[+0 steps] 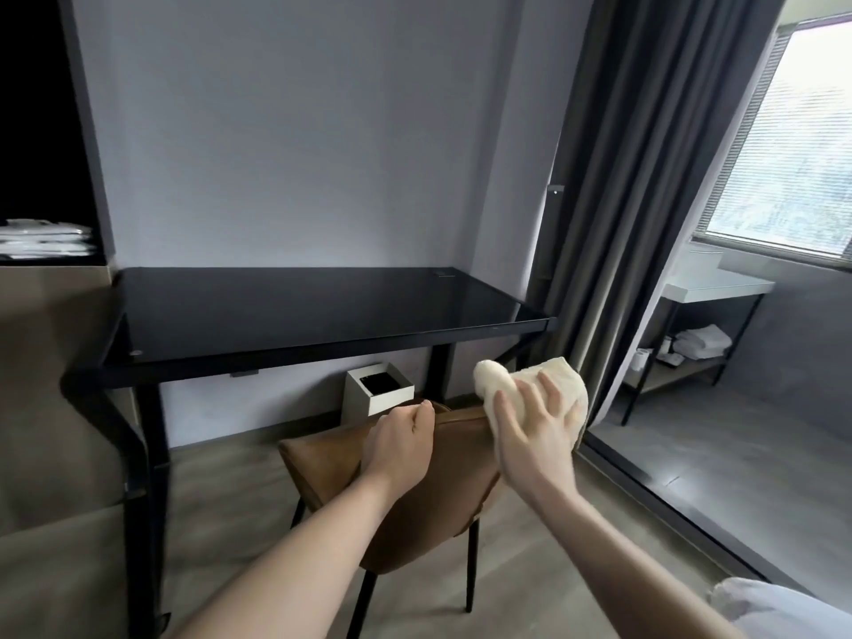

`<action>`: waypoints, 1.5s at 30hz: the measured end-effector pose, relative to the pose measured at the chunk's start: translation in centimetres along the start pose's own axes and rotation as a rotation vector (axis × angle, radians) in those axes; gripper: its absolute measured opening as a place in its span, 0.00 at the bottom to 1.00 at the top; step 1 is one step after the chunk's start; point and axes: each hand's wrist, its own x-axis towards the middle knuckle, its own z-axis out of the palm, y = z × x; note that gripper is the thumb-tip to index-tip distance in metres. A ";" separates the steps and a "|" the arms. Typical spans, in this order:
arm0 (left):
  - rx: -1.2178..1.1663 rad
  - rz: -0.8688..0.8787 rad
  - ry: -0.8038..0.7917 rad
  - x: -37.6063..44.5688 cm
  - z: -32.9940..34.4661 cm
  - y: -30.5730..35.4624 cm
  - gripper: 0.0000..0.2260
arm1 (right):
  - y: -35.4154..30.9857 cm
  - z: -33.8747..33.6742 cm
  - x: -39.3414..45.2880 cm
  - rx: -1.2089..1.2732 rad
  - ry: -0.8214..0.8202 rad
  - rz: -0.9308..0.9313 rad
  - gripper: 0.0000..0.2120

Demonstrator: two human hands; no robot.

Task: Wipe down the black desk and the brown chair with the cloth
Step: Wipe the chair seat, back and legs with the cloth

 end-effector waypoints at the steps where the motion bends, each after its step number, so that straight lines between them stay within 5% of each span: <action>1: -0.008 0.001 0.002 0.0 0.1 -0.1 0.25 | -0.7 0.7 -1.4 0.002 -0.011 -0.029 0.18; 9: -0.084 0.029 0.055 0.4 1.3 -1.4 0.27 | 1.1 0.9 0.4 0.052 0.120 -0.116 0.16; 21: -0.025 0.077 0.134 1.5 2.5 -1.5 0.27 | 6.7 -2.7 12.3 0.339 0.141 0.219 0.18; 36: -0.068 -0.002 -0.078 1.4 1.0 -1.1 0.24 | -3.5 6.4 -4.0 0.285 0.229 0.107 0.33; 45: -0.133 0.047 -0.075 1.2 0.7 -1.4 0.28 | -1.4 4.2 -0.2 0.321 0.283 0.165 0.34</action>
